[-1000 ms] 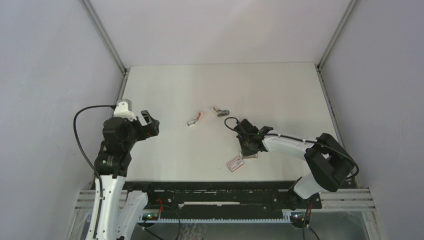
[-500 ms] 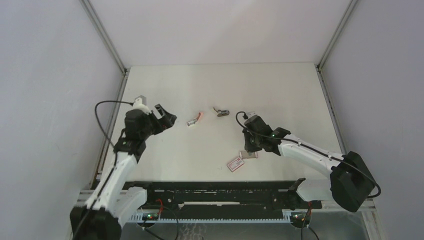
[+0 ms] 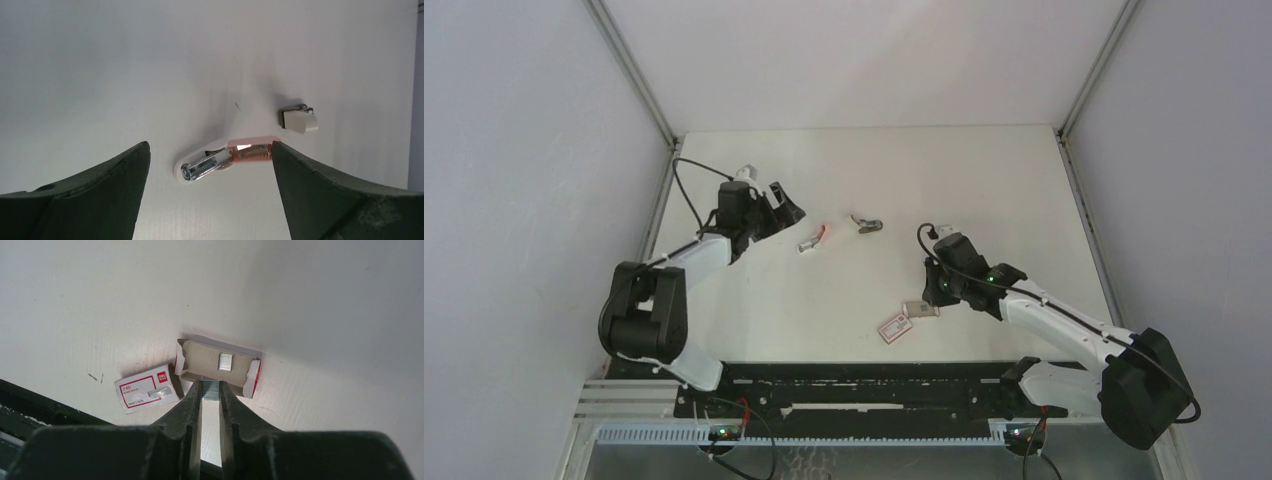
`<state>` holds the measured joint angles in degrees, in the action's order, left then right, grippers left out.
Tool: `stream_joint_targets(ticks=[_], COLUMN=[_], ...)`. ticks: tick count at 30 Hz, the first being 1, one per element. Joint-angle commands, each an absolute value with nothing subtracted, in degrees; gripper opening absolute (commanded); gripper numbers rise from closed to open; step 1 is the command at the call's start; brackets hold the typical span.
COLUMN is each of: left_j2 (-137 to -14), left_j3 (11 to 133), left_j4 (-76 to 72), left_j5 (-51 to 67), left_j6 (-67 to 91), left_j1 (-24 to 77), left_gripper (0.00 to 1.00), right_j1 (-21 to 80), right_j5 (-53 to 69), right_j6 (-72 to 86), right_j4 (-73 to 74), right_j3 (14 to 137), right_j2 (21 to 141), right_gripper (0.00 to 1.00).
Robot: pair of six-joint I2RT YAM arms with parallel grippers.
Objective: Load the staples into the stapler
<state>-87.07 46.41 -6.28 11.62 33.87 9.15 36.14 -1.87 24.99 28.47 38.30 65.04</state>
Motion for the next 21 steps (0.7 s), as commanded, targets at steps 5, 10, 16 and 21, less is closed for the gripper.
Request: stream_joint_targets(ticks=[5,10,16,21], left_j2=[-96.9,-99.4,-99.8,-98.7], left_j3=[54.4,55.1,52.4,48.9], left_j4=[-10.4,-10.6,-11.6,-12.4], left_j5=[15.9,18.0,19.3,20.8], left_j6=[31.6,31.4,33.2,33.6], left_j1=[10.0,11.6,12.0,12.4], left_gripper=[0.93,0.93,0.92,0.92], right_j1=[35.9,36.0,35.9,35.9], right_j5=[-0.6,-0.4,-0.9,-1.7], right_j6=[24.9,25.0,25.1,25.1], right_j4=[25.5,25.0,25.7,26.5], right_j3=[37.9,37.7,37.6,37.6], right_j2=[63.9,64.2,63.0,61.5], right_gripper=[0.12,0.12,0.12,0.12])
